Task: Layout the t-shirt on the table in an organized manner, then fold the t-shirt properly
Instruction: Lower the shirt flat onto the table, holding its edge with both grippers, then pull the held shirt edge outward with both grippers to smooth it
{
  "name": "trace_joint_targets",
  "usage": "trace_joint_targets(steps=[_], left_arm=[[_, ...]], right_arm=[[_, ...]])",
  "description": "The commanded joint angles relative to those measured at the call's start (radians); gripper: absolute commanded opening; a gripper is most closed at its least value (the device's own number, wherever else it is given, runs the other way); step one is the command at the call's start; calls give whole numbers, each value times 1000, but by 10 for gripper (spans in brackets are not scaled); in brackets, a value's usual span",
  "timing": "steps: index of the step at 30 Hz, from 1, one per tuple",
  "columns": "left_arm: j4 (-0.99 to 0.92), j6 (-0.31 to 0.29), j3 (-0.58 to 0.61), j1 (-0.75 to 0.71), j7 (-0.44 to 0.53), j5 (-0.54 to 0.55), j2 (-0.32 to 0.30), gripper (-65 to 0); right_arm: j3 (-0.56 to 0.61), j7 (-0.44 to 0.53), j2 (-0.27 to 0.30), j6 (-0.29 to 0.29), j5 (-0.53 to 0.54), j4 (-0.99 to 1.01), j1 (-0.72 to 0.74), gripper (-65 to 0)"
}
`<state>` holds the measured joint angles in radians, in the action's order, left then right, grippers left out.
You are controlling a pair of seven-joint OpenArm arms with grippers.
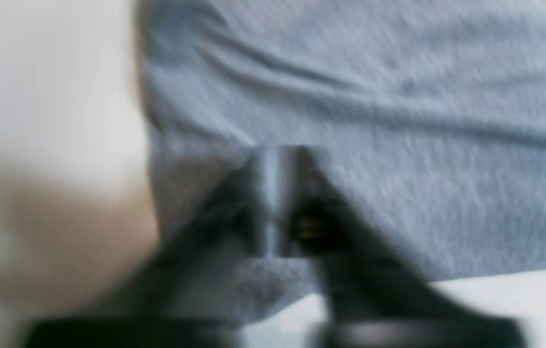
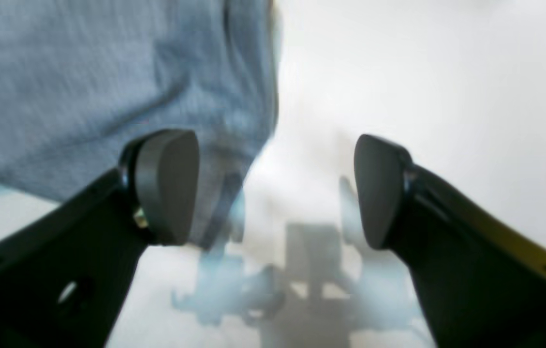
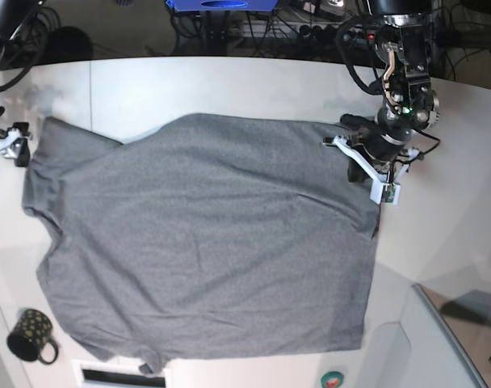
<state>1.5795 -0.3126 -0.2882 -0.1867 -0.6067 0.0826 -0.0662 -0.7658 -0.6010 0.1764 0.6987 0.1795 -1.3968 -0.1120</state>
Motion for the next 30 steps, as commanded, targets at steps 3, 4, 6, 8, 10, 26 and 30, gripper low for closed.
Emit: trace_joint_targets(steps=[3, 4, 6, 8, 10, 26, 30], left_arm=[[-17, 19, -10, 13, 28, 4, -17, -650], [-32, 19, -7, 13, 28, 4, -22, -650], [-52, 19, -16, 10, 29, 4, -22, -650], [-80, 19, -16, 10, 29, -4, -28, -650], [-112, 19, -10, 8, 29, -5, -45, -650], [-288, 20, -10, -10, 170, -7, -149, -650], [-287, 20, -9, -9, 170, -5, -156, -650]], right_arm=[[-4, 34, 5, -1, 18, -23, 21, -470], [-2, 34, -1, -1, 16, -19, 22, -560], [-1, 34, -4, -1, 16, 18, 28, -650], [-1, 34, -4, -1, 16, 83, 50, -618], [-1, 34, -4, -1, 16, 142, 57, -623], [93, 34, 30, -1, 13, 285, -8, -645], [91, 28, 35, -1, 13, 264, -45, -645]])
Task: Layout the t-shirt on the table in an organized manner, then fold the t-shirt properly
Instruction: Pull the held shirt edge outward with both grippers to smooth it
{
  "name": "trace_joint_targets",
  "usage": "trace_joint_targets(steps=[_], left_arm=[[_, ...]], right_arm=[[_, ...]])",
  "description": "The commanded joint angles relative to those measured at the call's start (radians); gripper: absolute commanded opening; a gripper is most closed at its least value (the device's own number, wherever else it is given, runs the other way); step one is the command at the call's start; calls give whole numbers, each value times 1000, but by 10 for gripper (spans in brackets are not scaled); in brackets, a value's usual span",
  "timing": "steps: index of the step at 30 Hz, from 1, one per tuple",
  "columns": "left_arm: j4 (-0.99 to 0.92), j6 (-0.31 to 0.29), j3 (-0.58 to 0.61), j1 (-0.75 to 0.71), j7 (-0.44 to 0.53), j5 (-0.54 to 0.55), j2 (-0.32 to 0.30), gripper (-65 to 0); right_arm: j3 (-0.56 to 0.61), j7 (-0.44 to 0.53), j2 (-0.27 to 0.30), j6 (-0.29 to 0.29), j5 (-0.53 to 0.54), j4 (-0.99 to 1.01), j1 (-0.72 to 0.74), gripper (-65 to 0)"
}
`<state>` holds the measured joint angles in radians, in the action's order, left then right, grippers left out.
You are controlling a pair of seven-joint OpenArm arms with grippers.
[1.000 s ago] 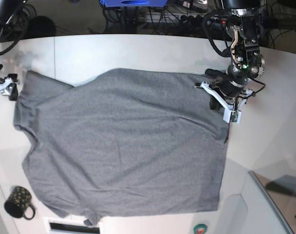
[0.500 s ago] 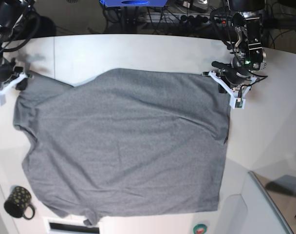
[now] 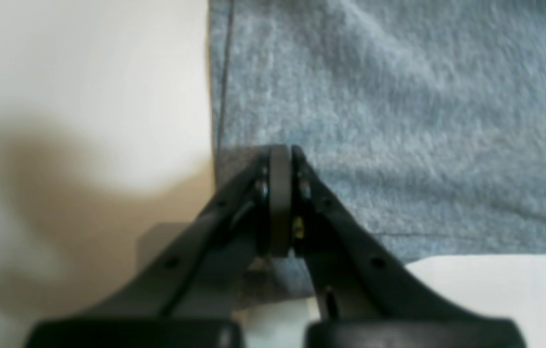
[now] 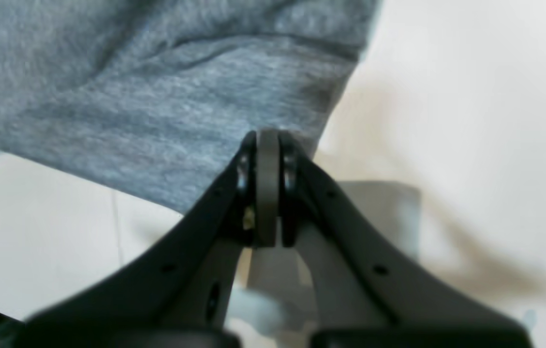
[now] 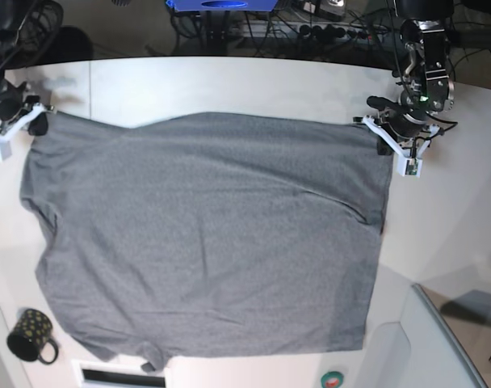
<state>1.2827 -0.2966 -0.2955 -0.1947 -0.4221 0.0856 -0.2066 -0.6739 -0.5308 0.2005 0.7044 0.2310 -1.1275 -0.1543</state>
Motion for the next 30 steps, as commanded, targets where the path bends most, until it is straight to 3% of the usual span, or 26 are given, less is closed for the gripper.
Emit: trace_joint_targets(steps=[1, 6, 12, 17, 19, 23, 24, 27, 30], left_arm=[[10, 4, -1, 1, -14, -7, -15, -650], [36, 4, -1, 7, -16, 0, -9, -650], [228, 4, -11, -24, -31, 1, -6, -650], [410, 4, -41, -94, -134, 4, -3, -650], [440, 4, -89, -124, -137, 52, 17, -650], [401, 4, -233, -173, -137, 266, 23, -650], [383, 4, -255, -179, -137, 306, 20, -624], [317, 1, -270, -190, -136, 386, 5, -370], [280, -57, -268, -180, -136, 402, 0, -229]], right_arm=[[-4, -59, 11, -6, -38, -19, -12, -645], [-5, -139, 1, -6, -37, -185, -58, -645], [-16, -211, -43, -6, -34, -443, -93, -644], [-68, -226, -91, -6, -34, -514, -92, -642], [-71, -226, -92, -6, -34, -509, -93, -642], [-68, -225, -94, -6, -34, -504, -95, -642], [-68, -225, -95, -6, -34, -504, -95, -642], [-66, -225, -98, -6, -34, -504, -93, -642], [-66, -225, -100, -6, -34, -504, -93, -642]])
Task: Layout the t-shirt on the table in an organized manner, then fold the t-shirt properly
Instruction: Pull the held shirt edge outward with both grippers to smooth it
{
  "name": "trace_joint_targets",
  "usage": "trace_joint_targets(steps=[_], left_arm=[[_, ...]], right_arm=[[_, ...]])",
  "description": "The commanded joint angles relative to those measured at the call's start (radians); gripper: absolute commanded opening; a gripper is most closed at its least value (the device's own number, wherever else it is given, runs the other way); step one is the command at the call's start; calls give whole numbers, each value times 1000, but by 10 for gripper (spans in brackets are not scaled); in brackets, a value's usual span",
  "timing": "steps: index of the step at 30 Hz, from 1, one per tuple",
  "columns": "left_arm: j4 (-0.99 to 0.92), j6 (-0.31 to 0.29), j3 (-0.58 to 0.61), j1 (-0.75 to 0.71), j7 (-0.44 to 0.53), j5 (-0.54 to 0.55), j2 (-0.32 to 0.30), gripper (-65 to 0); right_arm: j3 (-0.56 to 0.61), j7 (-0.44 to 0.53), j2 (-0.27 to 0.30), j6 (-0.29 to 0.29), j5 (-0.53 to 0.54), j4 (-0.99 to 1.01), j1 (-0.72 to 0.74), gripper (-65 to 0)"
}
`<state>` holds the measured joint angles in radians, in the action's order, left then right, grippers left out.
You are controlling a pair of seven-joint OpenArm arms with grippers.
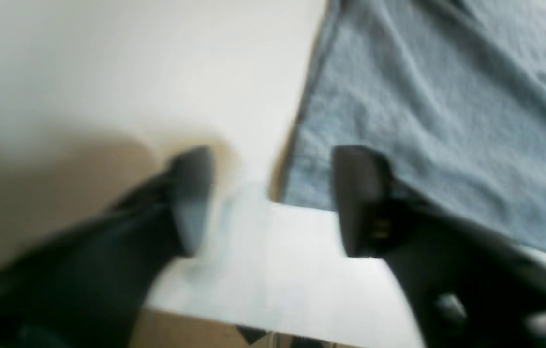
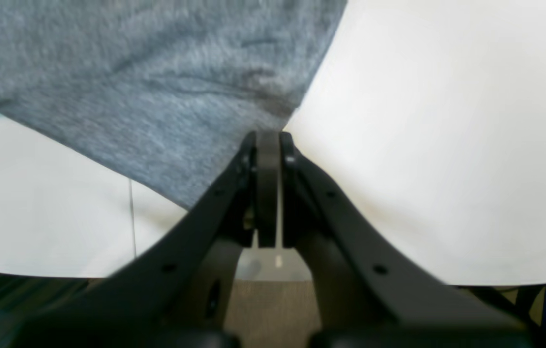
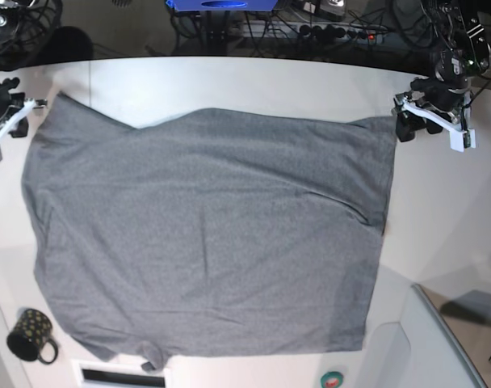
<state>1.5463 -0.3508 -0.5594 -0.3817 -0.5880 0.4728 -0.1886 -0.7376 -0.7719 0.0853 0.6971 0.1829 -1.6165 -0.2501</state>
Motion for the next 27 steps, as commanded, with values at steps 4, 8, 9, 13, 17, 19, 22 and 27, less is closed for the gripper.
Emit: trace_joint_targets(steps=[4, 8, 9, 13, 17, 19, 22, 27], left_arm=[[-31, -66, -8, 39, 30, 10, -15, -216], [-93, -66, -6, 77, 30, 8, -12, -216], [-112, -66, -6, 86, 30, 8, -12, -217], [-185, -66, -6, 122, 30, 8, -12, -217], [-208, -66, 16, 137, 30, 7, -15, -219], [-208, -66, 48, 137, 32, 7, -18, -227], [-208, -66, 74, 138, 32, 7, -18, -346], [-220, -66, 85, 151, 32, 7, -13, -541]], right_arm=[[-3, 16, 15, 1, 14, -15, 2, -642], [-3, 16, 15, 1, 14, -15, -2, -644], [-3, 16, 15, 1, 14, -15, -2, -644], [-3, 16, 15, 1, 14, -15, -2, -645], [-3, 16, 15, 1, 14, -15, -2, -645], [-3, 16, 15, 1, 14, -15, -1, -645], [-3, 16, 15, 1, 14, -15, 1, -645], [-3, 16, 15, 1, 16, -15, -1, -647]])
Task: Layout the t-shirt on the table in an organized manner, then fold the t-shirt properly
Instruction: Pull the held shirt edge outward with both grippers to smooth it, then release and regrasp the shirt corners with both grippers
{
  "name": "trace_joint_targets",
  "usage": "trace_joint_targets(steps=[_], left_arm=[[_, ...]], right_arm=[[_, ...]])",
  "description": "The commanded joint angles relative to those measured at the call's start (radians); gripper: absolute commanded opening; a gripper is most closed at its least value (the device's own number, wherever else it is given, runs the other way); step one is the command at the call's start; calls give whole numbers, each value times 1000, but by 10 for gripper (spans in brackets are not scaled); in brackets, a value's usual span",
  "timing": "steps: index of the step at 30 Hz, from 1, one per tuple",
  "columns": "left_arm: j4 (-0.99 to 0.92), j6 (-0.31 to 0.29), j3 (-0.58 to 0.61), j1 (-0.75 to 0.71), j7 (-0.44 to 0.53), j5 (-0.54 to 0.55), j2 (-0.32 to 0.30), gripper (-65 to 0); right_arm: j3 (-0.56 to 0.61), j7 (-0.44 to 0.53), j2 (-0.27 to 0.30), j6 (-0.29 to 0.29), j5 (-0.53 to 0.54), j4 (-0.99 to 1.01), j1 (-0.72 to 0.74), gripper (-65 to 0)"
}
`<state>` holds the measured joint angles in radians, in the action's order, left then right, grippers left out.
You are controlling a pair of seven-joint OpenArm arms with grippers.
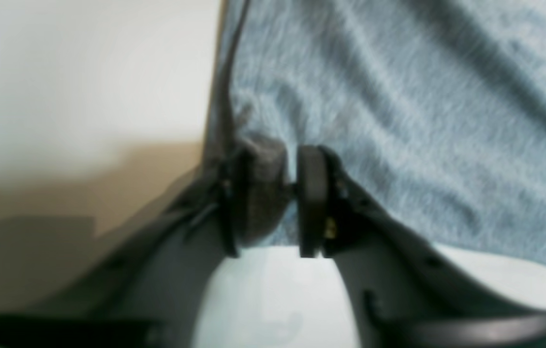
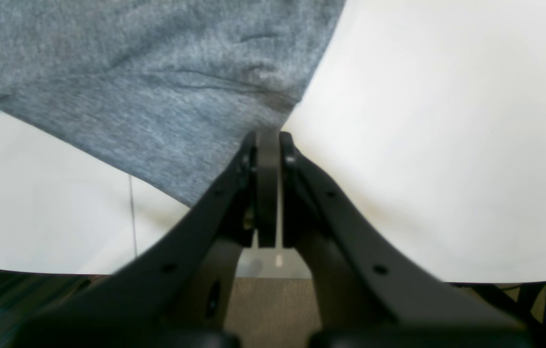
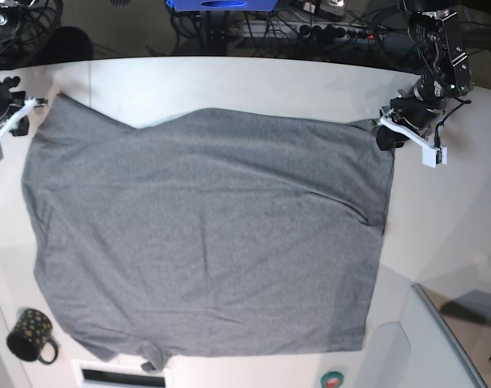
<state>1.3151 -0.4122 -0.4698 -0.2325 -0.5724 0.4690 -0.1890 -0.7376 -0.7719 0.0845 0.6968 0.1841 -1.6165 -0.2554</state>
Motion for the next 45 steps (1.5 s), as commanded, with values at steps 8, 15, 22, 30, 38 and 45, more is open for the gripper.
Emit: trace_joint_targets(steps=[8, 15, 22, 30, 38, 45], left_arm=[[99, -4, -13, -54, 15, 12, -13, -650], [208, -4, -13, -164, 15, 12, -13, -650], [214, -4, -13, -224, 12, 10, -17, -650], [205, -3, -13, -236, 10, 10, -17, -650], [258, 97, -13, -281, 9, -111, -2, -650], [269, 97, -63, -316, 9, -114, 10, -425]], right_arm=[[-4, 16, 16, 1, 15, -15, 3, -647], [-3, 16, 16, 1, 15, -15, 5, -647], [0, 13, -10, 1, 15, -15, 37, -648], [120, 10, -10, 1, 12, -15, 52, -647], [206, 10, -10, 1, 10, -15, 75, -644], [218, 10, -10, 1, 10, -15, 89, -644]])
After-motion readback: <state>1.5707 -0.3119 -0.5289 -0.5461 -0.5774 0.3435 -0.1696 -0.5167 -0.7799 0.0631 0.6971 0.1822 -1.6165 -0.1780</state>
